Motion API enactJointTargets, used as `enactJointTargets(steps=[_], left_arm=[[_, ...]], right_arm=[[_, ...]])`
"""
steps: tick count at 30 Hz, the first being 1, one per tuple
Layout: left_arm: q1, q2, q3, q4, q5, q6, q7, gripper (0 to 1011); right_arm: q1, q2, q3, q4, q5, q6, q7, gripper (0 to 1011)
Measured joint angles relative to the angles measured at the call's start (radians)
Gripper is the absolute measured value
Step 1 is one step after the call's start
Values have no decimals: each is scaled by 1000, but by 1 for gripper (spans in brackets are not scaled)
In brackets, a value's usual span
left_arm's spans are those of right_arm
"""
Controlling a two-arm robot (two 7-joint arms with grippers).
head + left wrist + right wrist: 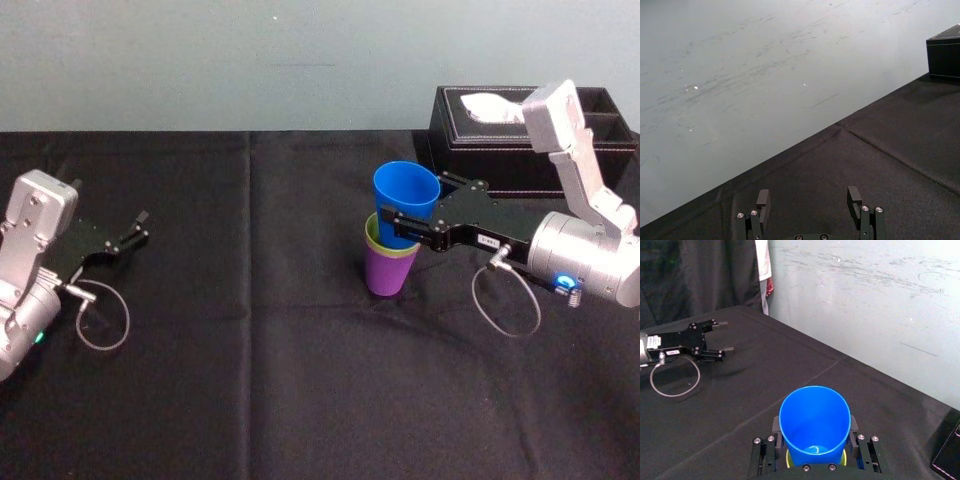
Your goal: Stack the three plastic cups sequentially using one hand.
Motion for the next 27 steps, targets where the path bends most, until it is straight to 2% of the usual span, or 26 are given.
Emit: enactJointTargets(steps=[27], left_arm=[[0,0,0,0,0,0,0,1011]], right_arm=[[13,-35,-13,74,-25,-55,33,734]])
